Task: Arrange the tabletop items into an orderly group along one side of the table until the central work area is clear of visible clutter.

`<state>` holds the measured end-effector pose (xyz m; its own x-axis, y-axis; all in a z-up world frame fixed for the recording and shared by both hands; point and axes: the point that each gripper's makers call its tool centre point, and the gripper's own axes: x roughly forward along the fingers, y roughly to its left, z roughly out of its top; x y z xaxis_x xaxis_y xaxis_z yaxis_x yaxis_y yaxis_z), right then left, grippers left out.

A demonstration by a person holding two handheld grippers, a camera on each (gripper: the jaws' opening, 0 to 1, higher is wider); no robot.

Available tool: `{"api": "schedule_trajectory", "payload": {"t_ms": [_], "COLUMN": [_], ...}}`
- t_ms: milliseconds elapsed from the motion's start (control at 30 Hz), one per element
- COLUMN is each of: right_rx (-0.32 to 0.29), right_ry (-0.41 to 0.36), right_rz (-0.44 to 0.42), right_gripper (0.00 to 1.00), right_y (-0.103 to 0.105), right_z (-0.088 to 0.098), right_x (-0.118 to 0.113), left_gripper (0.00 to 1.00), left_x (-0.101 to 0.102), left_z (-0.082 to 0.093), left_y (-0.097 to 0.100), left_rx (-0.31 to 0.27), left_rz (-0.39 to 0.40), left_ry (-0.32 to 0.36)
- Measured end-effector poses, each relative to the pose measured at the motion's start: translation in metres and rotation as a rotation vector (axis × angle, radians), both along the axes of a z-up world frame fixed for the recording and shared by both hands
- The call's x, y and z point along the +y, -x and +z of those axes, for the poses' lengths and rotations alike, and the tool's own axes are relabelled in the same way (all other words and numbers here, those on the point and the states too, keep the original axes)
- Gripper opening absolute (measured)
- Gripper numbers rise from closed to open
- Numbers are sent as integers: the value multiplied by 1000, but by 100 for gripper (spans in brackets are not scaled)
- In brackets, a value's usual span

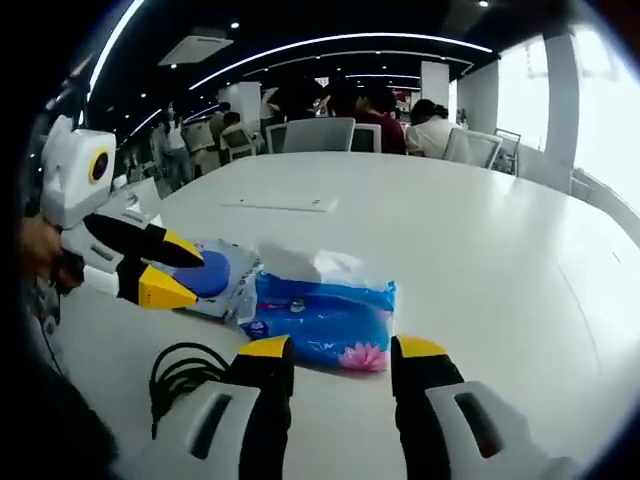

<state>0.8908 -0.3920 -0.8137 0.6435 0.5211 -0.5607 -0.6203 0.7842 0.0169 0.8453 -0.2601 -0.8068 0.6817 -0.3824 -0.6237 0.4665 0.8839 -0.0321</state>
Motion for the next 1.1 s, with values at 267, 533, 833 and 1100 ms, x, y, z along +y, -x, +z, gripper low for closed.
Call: {"api": "schedule_trajectory", "payload": {"t_ms": [267, 533, 833, 1100], "right_rx": [-31, -39, -14, -9], "right_ry": [-17, -53, -78, -83], "right_rz": [61, 115, 141, 165], "right_gripper": [47, 59, 76, 89], "right_y": [24, 48, 69, 87], "right_z": [20, 33, 35, 39], "right_x": [15, 32, 36, 36], "left_gripper": [40, 49, 61, 74], "left_x": [40, 94, 144, 168], "left_z": [16, 22, 36, 50], "left_y": [43, 97, 143, 162], "left_rx": [-38, -44, -46, -72], "left_rz": [51, 172, 285, 319], "left_ry": [9, 7, 32, 74]}}
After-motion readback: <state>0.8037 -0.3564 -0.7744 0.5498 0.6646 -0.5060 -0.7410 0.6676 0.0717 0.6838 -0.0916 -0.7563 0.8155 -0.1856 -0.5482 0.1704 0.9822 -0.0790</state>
